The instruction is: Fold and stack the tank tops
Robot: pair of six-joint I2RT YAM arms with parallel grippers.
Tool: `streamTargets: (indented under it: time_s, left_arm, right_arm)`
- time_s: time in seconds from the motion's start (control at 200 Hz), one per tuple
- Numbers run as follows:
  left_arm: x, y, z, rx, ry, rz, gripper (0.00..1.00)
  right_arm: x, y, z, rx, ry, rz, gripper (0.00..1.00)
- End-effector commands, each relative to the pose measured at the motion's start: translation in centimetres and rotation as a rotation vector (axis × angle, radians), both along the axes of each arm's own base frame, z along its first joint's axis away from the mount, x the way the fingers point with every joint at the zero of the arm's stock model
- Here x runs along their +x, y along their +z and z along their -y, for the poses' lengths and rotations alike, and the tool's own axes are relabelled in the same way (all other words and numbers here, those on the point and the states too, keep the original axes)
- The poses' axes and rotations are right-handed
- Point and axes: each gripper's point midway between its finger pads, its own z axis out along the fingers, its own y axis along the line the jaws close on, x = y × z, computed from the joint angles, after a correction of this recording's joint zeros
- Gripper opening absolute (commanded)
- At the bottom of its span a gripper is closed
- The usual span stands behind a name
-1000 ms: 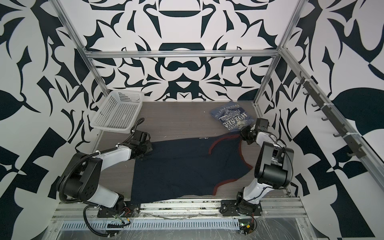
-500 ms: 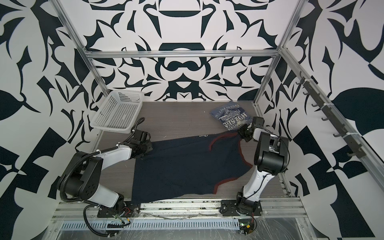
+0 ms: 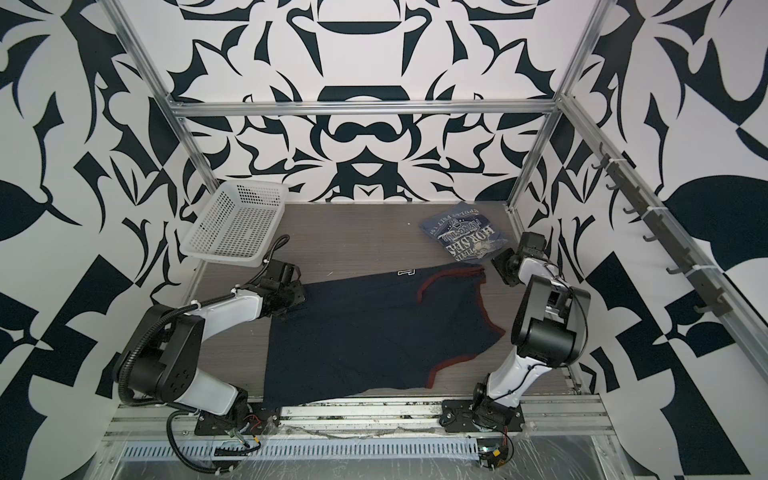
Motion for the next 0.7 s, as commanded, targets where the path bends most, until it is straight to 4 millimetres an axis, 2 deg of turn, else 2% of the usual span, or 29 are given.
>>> streamTargets:
  time_s: [0.0, 0.055, 0.12, 0.255, 0.37, 0.46, 0.58, 0.695]
  left_arm:
    - [-1.4, 1.1, 0.7, 0.004, -0.058, -0.046, 0.62]
    - [-1.4, 2.0, 1.0, 0.002, -0.070, -0.037, 0.63]
    - [-1.5, 3.2, 1.6, 0.001, -0.089, -0.021, 0.63]
    - [-2.3, 4.5, 3.3, 0.013, -0.143, -0.020, 0.64]
    - [-2.9, 3.6, 3.9, -0.011, -0.137, -0.059, 0.64]
    - [-3.0, 2.6, 4.2, -0.017, -0.134, -0.084, 0.64]
    - [-2.9, 1.1, 4.6, -0.030, -0.132, -0.120, 0.64]
    - [-2.3, -0.2, 4.7, -0.014, -0.126, -0.137, 0.65]
  right_arm:
    - [-1.3, 3.6, -0.6, -0.051, 0.020, 0.034, 0.54]
    - [-1.7, 4.7, -1.9, -0.052, 0.068, 0.047, 0.55]
    - [-2.0, 5.5, -4.7, -0.063, 0.171, 0.045, 0.55]
    - [-3.5, 5.2, -12.7, -0.083, 0.425, 0.006, 0.55]
    - [-4.8, 3.8, -20.0, -0.107, 0.641, -0.031, 0.55]
    - [-5.5, 2.6, -24.7, -0.100, 0.771, -0.051, 0.55]
    - [-6.1, 0.7, -28.8, -0.128, 0.890, -0.085, 0.55]
    - [-6.5, -2.0, -30.5, -0.127, 0.937, -0.154, 0.54]
